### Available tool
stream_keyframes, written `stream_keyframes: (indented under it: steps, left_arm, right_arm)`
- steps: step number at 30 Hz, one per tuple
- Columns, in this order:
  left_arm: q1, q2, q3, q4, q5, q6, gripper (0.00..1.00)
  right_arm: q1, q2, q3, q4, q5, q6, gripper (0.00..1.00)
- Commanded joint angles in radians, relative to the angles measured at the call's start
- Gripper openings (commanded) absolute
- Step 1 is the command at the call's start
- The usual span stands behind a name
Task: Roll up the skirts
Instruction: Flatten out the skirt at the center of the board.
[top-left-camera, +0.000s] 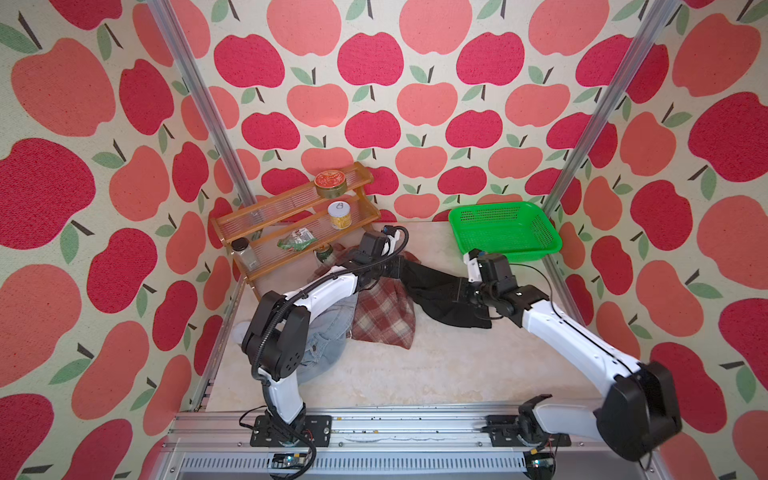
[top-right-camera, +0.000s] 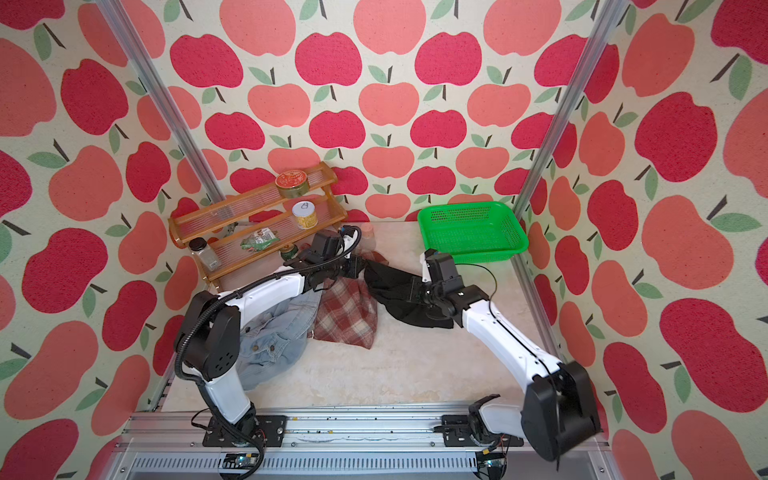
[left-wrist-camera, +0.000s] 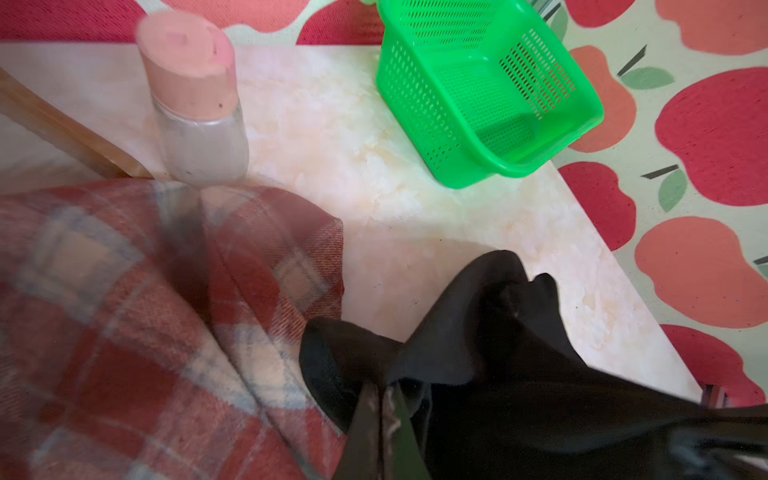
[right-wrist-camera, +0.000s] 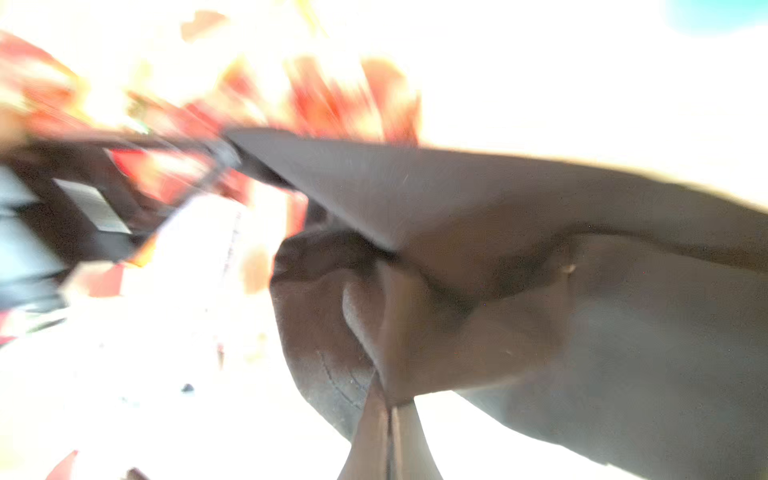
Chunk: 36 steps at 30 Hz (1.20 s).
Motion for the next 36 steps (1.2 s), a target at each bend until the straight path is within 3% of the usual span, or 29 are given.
stream_keyframes:
  steps: [1, 6, 8, 13, 16, 22, 26, 31, 34, 36]
  left_arm:
    - [0.009, -0.163, -0.046, 0.012, -0.019, -0.045, 0.0]
    - [-0.039, -0.363, -0.149, 0.042, -0.103, -0.037, 0.0]
    - [-0.074, -0.386, -0.145, 0.052, -0.128, 0.008, 0.0]
    - [-0.075, -0.238, 0.007, 0.024, -0.088, 0.011, 0.0]
    - [-0.108, -0.143, 0.115, 0.024, -0.094, 0.068, 0.0]
    - [-0.14, -0.042, 0.329, -0.049, -0.093, 0.122, 0.0]
    - [-0.163, -0.047, 0.367, -0.079, -0.109, 0.159, 0.0]
    - [-0.205, -0.152, 0.18, -0.009, -0.181, 0.157, 0.0]
    - [-0.281, -0.255, -0.044, 0.095, -0.344, 0.173, 0.06]
    - [-0.339, -0.329, -0.237, 0.222, -0.457, 0.178, 0.21]
  right_arm:
    - [-0.046, -0.175, 0.028, -0.172, 0.04, 0.021, 0.0]
    - [-0.135, -0.374, 0.144, -0.417, 0.175, -0.031, 0.0]
    - [-0.232, -0.393, 0.211, -0.485, 0.187, -0.075, 0.0]
    - [-0.526, -0.273, 0.298, -0.432, -0.105, -0.036, 0.0]
    - [-0.626, -0.199, 0.311, -0.337, -0.206, 0.02, 0.0]
    - [-0.684, -0.113, 0.429, -0.282, -0.291, 0.037, 0.0]
    - [-0.683, -0.101, 0.472, -0.296, -0.347, 0.029, 0.0]
    - [-0.647, -0.259, 0.314, -0.298, -0.314, -0.007, 0.0]
    - [-0.587, -0.443, 0.081, -0.328, -0.281, 0.005, 0.0]
    - [-0.543, -0.594, -0.103, -0.39, -0.202, 0.005, 0.18]
